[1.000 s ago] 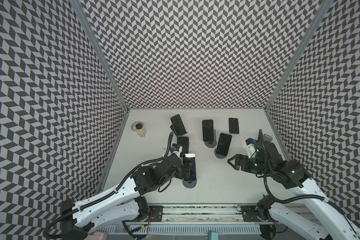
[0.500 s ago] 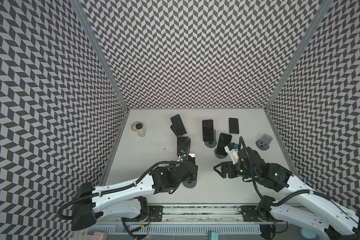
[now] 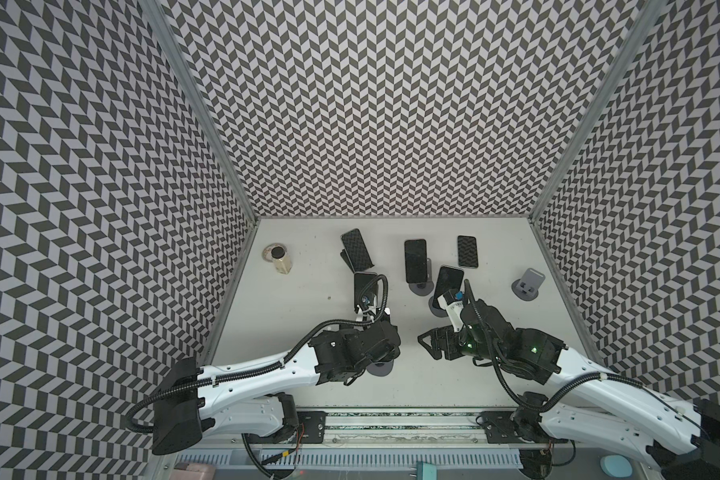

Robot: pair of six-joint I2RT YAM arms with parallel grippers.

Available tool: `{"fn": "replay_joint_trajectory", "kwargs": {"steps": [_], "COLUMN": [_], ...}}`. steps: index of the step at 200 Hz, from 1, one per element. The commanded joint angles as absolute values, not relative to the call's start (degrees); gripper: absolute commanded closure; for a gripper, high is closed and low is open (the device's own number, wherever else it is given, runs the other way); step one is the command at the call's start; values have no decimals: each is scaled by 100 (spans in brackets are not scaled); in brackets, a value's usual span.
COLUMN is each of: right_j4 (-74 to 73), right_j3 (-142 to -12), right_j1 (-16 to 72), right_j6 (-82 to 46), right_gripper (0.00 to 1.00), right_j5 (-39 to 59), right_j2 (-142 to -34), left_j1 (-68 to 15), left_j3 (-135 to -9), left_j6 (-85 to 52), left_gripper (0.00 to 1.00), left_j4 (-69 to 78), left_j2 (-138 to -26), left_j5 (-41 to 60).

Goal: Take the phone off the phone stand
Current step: 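Align the right gripper fingers around the white-edged phone's side edge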

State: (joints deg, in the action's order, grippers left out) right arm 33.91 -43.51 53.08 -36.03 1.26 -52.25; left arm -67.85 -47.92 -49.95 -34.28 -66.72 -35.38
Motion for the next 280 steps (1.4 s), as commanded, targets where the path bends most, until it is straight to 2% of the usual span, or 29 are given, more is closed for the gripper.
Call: {"fn": "replay_joint_trajectory", "kwargs": {"steps": [1, 53, 158, 280], "right_j4": [2976, 2711, 2593, 2137], "right_j3": [-4273, -4034, -3518, -3211], "right_j1": [5326, 5319, 5321, 5317], "right_j6": [-3570, -3636, -3884, -3911], "right_gripper": [16, 16, 16, 16], "right_j5": [-44, -96, -561, -442], "right_j2": [-5115, -5040, -4170, -4382], "left_j1": [-6812, -6771, -6508, -6292], "left_j3": [-5012, -5357, -5412, -5249], "left_j6": [-5227, -5367, -5344, -5310], "left_gripper": [0, 0, 0, 0], "left_j4": [-3359, -3662, -3745, -3753], "left_j2": [-6706, -7058, -7425, -7459], "left_j5": [-3641, -3564, -3114, -3245]}}
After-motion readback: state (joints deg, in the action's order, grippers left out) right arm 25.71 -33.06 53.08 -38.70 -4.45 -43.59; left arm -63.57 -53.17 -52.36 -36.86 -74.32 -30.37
